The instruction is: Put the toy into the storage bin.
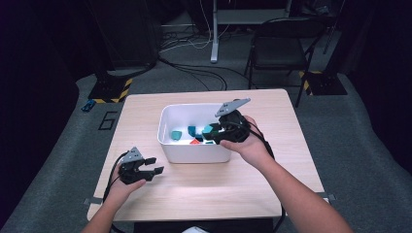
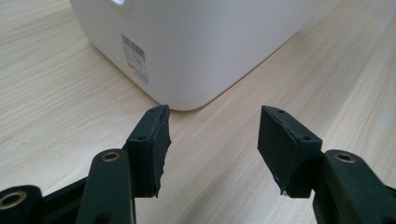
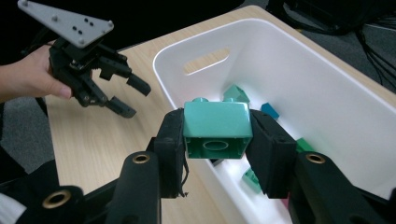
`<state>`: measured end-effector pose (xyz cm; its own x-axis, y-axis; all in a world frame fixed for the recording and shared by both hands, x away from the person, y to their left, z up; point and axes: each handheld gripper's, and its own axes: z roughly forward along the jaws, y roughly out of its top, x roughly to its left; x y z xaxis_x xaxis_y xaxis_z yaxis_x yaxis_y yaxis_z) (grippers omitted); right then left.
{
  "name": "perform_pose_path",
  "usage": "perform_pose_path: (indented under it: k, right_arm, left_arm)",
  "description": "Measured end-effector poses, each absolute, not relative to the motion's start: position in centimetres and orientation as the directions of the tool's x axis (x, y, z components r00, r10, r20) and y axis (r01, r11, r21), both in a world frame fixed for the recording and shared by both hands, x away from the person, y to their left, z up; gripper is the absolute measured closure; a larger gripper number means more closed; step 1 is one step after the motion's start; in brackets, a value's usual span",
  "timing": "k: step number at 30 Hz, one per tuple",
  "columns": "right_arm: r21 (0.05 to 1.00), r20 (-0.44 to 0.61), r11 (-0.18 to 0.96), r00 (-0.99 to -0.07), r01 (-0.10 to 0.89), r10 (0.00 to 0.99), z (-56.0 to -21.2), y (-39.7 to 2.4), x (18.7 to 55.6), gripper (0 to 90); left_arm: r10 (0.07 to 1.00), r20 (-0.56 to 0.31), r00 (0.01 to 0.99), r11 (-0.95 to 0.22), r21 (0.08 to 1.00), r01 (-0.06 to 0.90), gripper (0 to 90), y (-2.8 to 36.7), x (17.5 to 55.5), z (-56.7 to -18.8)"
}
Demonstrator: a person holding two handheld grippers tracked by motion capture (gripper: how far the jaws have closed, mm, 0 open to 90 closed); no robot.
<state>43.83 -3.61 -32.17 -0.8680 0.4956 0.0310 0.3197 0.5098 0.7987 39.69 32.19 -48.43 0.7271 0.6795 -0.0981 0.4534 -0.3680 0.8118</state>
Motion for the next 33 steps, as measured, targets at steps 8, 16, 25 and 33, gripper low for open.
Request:
perform_pose_path:
  k: [8, 16, 25, 33]
  right_arm:
    - [0.794, 0.006, 0.527, -0.87, 0.305, 0.494, -30.6, -1.8, 46.4, 58.5]
    - [0.804, 0.041, 0.506, -0.877, 0.314, 0.479, -30.1, 0.3, 49.1, 58.4]
    - [0.801, 0.036, 0.52, -0.892, 0.296, 0.452, -31.6, 2.9, 51.4, 58.4]
    - [0.78, 0.042, 0.546, -0.897, 0.304, 0.439, -34.3, 5.1, 53.8, 58.4]
  left_arm:
    - [0.677, -0.102, 0.729, -0.367, 0.812, 0.454, 43.5, 32.2, 39.8, -48.5]
    - [0.675, -0.096, 0.732, -0.374, 0.811, 0.451, 43.5, 32.1, 39.8, -48.5]
    - [0.669, -0.088, 0.738, -0.386, 0.807, 0.446, 43.5, 31.8, 39.8, -48.6]
    - [0.669, -0.086, 0.738, -0.384, 0.81, 0.442, 43.5, 31.8, 39.8, -48.7]
